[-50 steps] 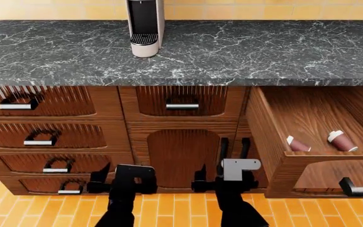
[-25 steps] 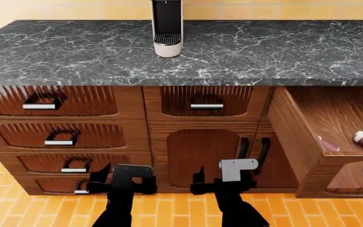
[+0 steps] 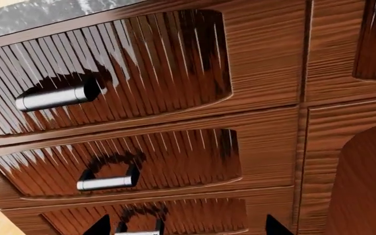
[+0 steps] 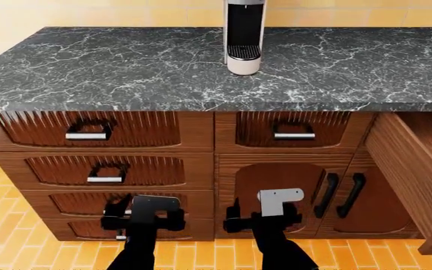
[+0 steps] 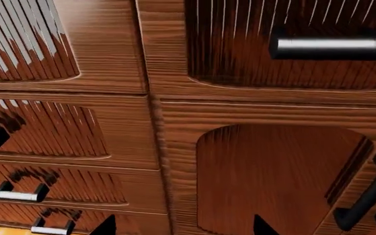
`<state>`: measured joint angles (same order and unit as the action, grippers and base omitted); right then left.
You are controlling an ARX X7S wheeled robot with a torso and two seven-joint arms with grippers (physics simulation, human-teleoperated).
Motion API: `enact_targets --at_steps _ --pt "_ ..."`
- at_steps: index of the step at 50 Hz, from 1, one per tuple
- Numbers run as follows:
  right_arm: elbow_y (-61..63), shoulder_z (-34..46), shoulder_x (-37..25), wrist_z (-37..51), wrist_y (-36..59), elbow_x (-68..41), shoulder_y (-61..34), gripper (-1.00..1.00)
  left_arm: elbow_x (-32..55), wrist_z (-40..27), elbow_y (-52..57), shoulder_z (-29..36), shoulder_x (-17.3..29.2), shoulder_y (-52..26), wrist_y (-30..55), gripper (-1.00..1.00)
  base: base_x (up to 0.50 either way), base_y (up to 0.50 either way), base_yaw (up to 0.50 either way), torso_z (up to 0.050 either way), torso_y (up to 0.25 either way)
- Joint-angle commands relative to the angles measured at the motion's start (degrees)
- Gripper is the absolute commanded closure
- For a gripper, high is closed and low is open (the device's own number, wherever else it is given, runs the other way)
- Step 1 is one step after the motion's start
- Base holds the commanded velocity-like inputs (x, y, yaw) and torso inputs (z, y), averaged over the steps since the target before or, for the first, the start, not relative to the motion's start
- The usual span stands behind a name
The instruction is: Pick and place the shaker into the drawer. Then close the cabinet.
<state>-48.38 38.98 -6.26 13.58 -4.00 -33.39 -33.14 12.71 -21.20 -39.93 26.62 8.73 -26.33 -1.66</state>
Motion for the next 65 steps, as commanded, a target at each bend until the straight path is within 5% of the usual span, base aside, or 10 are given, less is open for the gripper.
enact_targets --at_steps 1,9,10,13,16,20,24,28,45,65 --pt "1.89 -1.18 -1.0 0.81 -0.6 -0.89 0.89 -1.0 0.41 0.42 0.01 0.68 -0.33 0.01 0.08 -1.0 0.0 0.0 0.0 0.0 0.0" --pt "1.92 -1.18 -1.05 0.95 -0.6 -1.06 0.91 -1.0 -0.39 0.1 -0.3 1.49 -0.31 -0.09 -0.17 -1.0 0.0 0.0 0.0 0.0 0.0" --pt "39.79 -30.39 6.24 -9.12 9.05 24.8 24.55 -1.0 -21.31 12.61 31.34 -20.43 -8.48 17.74 2.53 -1.0 0.0 0.0 0.0 0.0 0.0" --pt "15.21 -26.64 5.01 -8.86 7.85 23.23 8.6 -1.0 -17.89 14.25 10.94 -20.82 -7.71 7.11 1.84 -1.0 0.0 0.0 0.0 0.0 0.0" --pt "39.14 -26.9 -0.9 -8.37 19.88 21.42 12.71 -1.0 -14.82 19.25 27.95 -21.86 -4.26 9.61 8.98 -1.0 0.0 0.0 0.0 0.0 0.0" --pt "68.41 -29.96 -12.44 -7.68 45.0 19.29 5.89 -1.0 -12.0 22.21 43.53 -27.02 2.03 -1.51 23.08 -1.0 0.0 0.0 0.0 0.0 0.0" --pt "87.08 -33.18 -22.63 -10.35 73.28 13.94 -17.27 -1.0 -9.97 26.7 52.24 -29.53 9.16 -20.34 36.15 -1.0 0.0 0.0 0.0 0.0 0.0" --pt "89.99 -30.16 -27.71 -15.3 87.94 9.85 -42.03 -1.0 -7.97 30.9 54.68 -29.61 13.75 -36.75 43.3 -1.0 0.0 0.0 0.0 0.0 0.0" --pt "70.55 -12.5 -33.49 -24.54 80.86 14.52 -81.24 -1.0 -6.06 34.75 56.43 -29.78 19.14 -57.6 51.47 -1.0 0.0 0.0 0.0 0.0 0.0" --pt "65.58 -7.03 -39.28 -26.49 77.59 18.54 -86.31 -1.0 -6.35 32.96 59.27 -35.72 20.42 -46.42 52.01 -1.0 0.2 -0.07 0.0 0.0 0.0"
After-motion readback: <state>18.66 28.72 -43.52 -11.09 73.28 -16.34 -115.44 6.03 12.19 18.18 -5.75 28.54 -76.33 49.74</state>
